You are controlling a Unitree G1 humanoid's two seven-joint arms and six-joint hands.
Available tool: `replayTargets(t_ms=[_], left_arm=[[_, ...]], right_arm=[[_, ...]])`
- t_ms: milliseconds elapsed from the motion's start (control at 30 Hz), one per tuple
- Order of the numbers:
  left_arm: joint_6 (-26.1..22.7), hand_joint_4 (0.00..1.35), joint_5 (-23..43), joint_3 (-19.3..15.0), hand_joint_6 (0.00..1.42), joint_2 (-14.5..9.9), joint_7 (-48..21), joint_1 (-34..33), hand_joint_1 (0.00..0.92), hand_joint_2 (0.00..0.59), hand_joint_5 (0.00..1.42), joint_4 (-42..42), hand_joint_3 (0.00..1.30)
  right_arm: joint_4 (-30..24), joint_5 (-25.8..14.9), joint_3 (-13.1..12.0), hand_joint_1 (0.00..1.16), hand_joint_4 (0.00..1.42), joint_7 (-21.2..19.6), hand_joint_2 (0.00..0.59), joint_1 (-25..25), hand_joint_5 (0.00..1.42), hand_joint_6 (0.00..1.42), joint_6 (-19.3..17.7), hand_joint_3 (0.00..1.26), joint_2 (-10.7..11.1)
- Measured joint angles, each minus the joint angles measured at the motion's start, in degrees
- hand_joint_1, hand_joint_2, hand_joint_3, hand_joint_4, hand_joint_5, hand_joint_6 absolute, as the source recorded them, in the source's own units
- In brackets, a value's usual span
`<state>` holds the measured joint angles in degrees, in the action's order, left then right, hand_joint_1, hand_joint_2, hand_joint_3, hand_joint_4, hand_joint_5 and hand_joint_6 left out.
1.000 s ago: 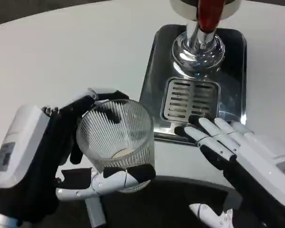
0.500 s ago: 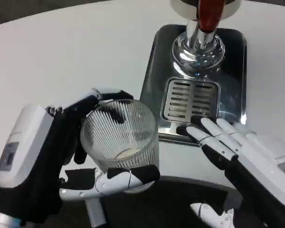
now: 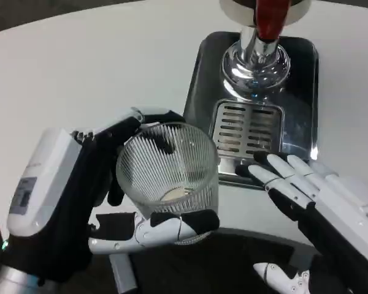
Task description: Grasp the cup under the faucet to collect the drink, then remove the cup.
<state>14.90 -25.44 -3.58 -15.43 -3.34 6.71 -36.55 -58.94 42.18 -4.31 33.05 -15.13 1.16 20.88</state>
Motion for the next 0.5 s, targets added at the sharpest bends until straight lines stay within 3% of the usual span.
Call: replayTargets(t_ms=[500], left_arm=[[-0.2, 1.11, -2.4, 1.3, 1.42, 0.6, 0.1, -5.3, 0.52, 0.033, 1.29, 6.8, 1.0]], right_arm=[[0.0, -1.7, -3.8, 0.37, 0.0, 0.0, 0.446, -2.1, 0.0, 0.0, -0.5, 0.11, -0.1]])
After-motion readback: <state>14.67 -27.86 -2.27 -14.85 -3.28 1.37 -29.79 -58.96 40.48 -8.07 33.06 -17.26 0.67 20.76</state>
